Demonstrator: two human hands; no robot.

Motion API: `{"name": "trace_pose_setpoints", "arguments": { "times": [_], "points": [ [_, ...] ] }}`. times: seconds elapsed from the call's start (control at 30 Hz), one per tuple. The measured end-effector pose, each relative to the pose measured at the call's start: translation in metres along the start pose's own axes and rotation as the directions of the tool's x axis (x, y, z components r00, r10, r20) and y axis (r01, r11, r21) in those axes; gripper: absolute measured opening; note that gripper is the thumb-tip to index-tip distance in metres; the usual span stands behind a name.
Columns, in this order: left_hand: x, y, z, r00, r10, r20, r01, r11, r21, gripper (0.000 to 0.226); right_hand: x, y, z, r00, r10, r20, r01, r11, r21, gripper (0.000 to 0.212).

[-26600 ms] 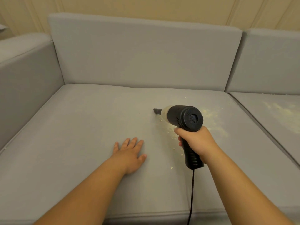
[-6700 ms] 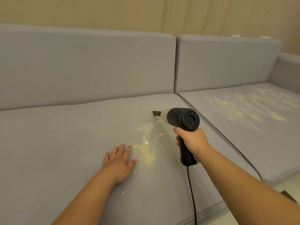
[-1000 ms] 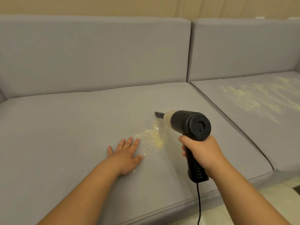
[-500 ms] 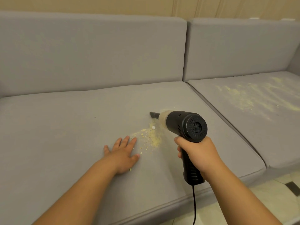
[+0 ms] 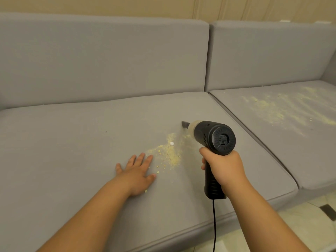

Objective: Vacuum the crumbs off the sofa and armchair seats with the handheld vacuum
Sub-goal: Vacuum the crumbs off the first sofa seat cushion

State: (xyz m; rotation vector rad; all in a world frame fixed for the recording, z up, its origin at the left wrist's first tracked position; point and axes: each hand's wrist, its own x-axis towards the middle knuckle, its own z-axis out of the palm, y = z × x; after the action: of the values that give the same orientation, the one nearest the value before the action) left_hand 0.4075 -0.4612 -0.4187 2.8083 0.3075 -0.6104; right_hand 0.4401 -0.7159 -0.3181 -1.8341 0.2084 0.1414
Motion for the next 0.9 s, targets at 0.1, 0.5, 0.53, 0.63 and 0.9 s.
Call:
{"name": "trace_pose_setpoints", "arguments": {
  "times": [0.1, 0.5, 0.53, 0.63, 0.9],
  "points": [
    [-0.001, 0.000, 0.000, 1.000, -0.002, 0.002, 0.002, 1.000, 0.007, 0.072, 0.000, 0.004, 0.002, 1.000, 0.012, 0.029, -0.011, 1.000, -0.024, 0.022],
    [0.001, -0.001, 0.001, 1.000, -0.003, 0.011, 0.003, 1.000, 0.009, 0.074, 0.006, 0.002, -0.005, 0.998, 0.038, 0.046, -0.039, 0.999, 0.019, 0.021],
    [0.001, -0.001, 0.001, 1.000, -0.003, 0.009, 0.003, 1.000, 0.007, 0.074, 0.008, 0.001, -0.006, 0.999, 0.035, 0.026, -0.035, 0.999, 0.025, 0.020],
    [0.000, -0.001, 0.001, 1.000, 0.003, 0.007, -0.003, 1.000, 0.006, 0.074, 0.017, -0.001, -0.013, 0.996, -0.003, -0.088, 0.003, 1.000, 0.006, 0.020],
    [0.001, -0.001, 0.003, 1.000, -0.001, 0.004, 0.001, 1.000, 0.020, 0.075, 0.030, 0.003, -0.010, 0.997, 0.012, -0.076, -0.010, 0.999, 0.032, 0.022]
  ]
}}
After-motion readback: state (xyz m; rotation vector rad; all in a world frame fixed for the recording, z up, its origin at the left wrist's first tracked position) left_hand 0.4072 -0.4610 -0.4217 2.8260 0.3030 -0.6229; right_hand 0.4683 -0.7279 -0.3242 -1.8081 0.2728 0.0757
